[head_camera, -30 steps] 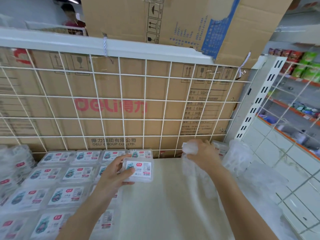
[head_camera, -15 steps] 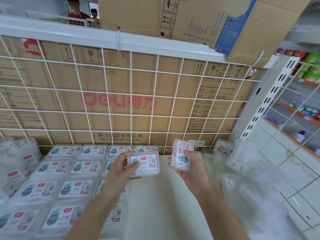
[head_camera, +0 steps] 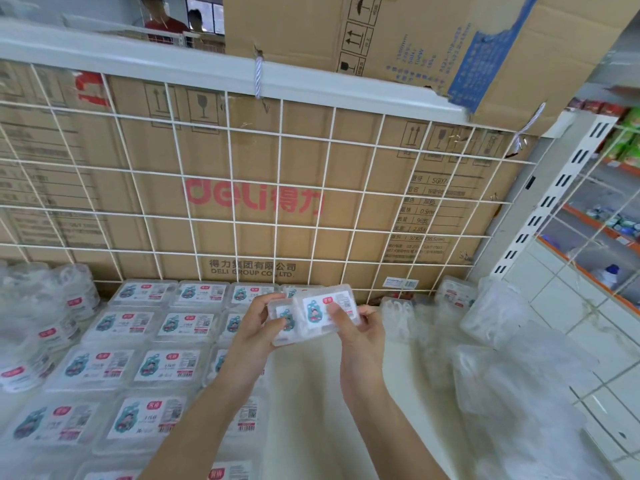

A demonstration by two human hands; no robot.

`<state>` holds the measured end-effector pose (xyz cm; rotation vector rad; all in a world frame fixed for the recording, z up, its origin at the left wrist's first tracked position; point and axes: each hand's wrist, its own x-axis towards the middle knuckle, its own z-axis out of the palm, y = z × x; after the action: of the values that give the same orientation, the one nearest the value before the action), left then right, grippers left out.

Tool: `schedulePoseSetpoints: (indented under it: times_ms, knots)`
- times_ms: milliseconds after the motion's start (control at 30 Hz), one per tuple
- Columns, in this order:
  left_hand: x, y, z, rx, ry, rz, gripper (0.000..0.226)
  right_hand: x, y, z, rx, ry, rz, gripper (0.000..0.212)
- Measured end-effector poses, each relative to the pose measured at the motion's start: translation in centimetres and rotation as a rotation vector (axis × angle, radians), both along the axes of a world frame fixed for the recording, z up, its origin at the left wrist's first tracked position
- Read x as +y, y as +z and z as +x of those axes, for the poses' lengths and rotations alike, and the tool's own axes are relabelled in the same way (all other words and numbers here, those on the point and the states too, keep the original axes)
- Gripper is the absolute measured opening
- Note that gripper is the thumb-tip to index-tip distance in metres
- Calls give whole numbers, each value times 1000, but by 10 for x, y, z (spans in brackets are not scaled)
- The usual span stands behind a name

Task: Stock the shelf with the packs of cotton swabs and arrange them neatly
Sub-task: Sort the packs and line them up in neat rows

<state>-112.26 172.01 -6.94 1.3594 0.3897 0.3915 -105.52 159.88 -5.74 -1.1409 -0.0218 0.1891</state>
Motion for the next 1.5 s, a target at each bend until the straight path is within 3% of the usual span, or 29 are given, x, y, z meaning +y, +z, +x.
schedulePoseSetpoints:
  times_ms: [100,233,367,500,600,667,800,967,1167,1267,1367,1500]
  knots:
    - [0,1,-1,-18,-21,-17,20,6,-7,-12,-4,32,-4,51]
    - [-6,8,-5,-26,-103,71,45,7,-14,-19,-40,163,-30,50]
    - [-6,8,-4,-4,-70,126,29,2,-12,-20,-131,269,-120,46]
    - [-9,9,-3,7,-87,137,26,-12,-9,-12,-111,353,-157,52]
    - [-11,7,-1,16,-79,204,26,-22,-7,-8,-49,269,-136,51]
    - [-9,1,-2,2,-42,282,34,-29,-9,-5,2,189,-150,47]
    - [0,0,1,-27,67,447,23,-42,-20,3,48,98,-246,26]
    - [2,7,6,148,117,836,47,-28,-32,1,-13,150,-375,37]
    - [14,4,9,563,-47,1280,49,-6,-49,10,-143,143,-591,32]
    - [25,-5,4,620,-147,1386,51,-8,-55,18,-192,161,-731,51]
    - [31,-18,-1,561,-149,1429,85,-15,-56,19,-285,317,-693,83]
    - [35,-26,-1,447,-89,1408,81,-21,-58,19,-540,343,-832,69]
